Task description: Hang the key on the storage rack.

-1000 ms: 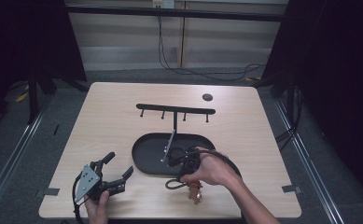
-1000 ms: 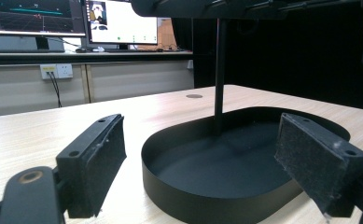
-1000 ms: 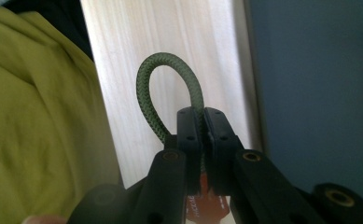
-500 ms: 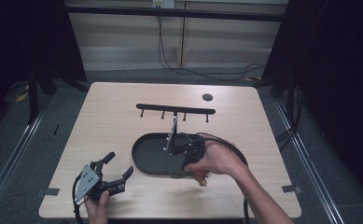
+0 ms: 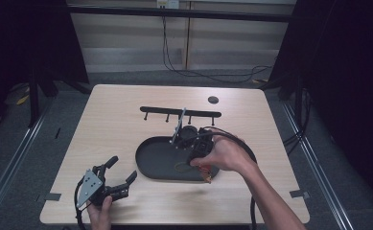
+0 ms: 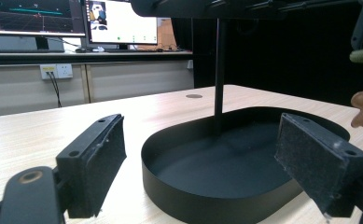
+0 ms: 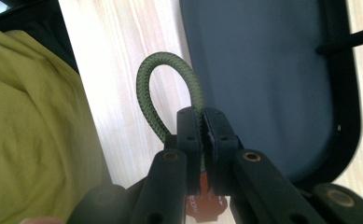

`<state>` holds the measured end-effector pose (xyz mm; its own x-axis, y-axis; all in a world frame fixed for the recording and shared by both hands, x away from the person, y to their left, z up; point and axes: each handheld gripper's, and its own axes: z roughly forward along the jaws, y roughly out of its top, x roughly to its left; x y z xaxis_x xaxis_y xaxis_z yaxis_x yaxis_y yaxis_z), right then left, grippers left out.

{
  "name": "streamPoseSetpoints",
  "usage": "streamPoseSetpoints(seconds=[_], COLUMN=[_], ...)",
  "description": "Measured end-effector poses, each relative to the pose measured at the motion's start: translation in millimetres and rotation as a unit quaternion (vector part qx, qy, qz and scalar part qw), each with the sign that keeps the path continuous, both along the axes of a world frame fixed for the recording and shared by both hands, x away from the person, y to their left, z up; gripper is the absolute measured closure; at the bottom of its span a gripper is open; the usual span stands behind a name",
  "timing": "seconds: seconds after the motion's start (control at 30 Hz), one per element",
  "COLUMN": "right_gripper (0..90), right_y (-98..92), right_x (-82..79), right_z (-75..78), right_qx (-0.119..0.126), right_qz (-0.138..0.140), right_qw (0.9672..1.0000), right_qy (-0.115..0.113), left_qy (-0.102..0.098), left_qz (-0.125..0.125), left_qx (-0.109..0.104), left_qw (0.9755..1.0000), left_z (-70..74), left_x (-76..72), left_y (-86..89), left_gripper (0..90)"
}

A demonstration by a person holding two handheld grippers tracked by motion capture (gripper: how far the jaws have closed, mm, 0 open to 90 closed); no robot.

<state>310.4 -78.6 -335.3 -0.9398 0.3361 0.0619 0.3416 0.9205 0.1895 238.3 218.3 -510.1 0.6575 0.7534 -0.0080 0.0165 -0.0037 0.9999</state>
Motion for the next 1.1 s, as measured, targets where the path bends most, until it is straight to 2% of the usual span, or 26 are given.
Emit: streamPoseSetpoints(seconds=[0.1, 0.23, 0.47, 0.7, 0.93, 1.0, 1.1], right_gripper=[85.5, 85.5, 85.5, 85.5, 85.5, 85.5, 85.5], right_y=[-3.7, -6.1, -8.0, -13.7, -14.5, -15.8, -15.2], right_x=[4.2, 6.8, 13.9, 27.8, 39.9, 45.5, 50.9], right_z=[9.1, 13.5, 23.8, 45.0, 51.8, 55.9, 59.4], right_qx=[0.007, 0.015, 0.018, 0.023, 0.020, 0.027, 0.024], right_qz=[-0.010, -0.019, -0.025, -0.039, -0.044, -0.047, -0.058], right_qw=[0.9998, 0.9994, 0.9991, 0.9980, 0.9972, 0.9966, 0.9960], right_qy=[-0.013, -0.026, -0.031, -0.045, -0.057, -0.062, -0.063], left_qy=[0.000, 0.000, 0.000, 0.000, 0.000, 0.000, 0.000], left_qz=[0.000, 0.000, 0.000, 0.000, 0.000, 0.000, -0.001], left_qx=[0.002, 0.002, 0.002, 0.001, 0.000, 0.002, 0.002], left_qw=[1.0000, 1.0000, 1.0000, 1.0000, 1.0000, 1.0000, 1.0000], left_z=[0.0, 0.0, 0.0, 0.0, 0.0, 0.0, 0.0], left_x=[0.0, -0.1, 0.0, 0.0, 0.0, -0.1, 0.0], left_y=[0.2, 0.3, 0.2, 0.2, 0.0, 0.3, 0.3], left_gripper=[15.7, 15.7, 15.7, 15.7, 15.7, 15.7, 15.7])
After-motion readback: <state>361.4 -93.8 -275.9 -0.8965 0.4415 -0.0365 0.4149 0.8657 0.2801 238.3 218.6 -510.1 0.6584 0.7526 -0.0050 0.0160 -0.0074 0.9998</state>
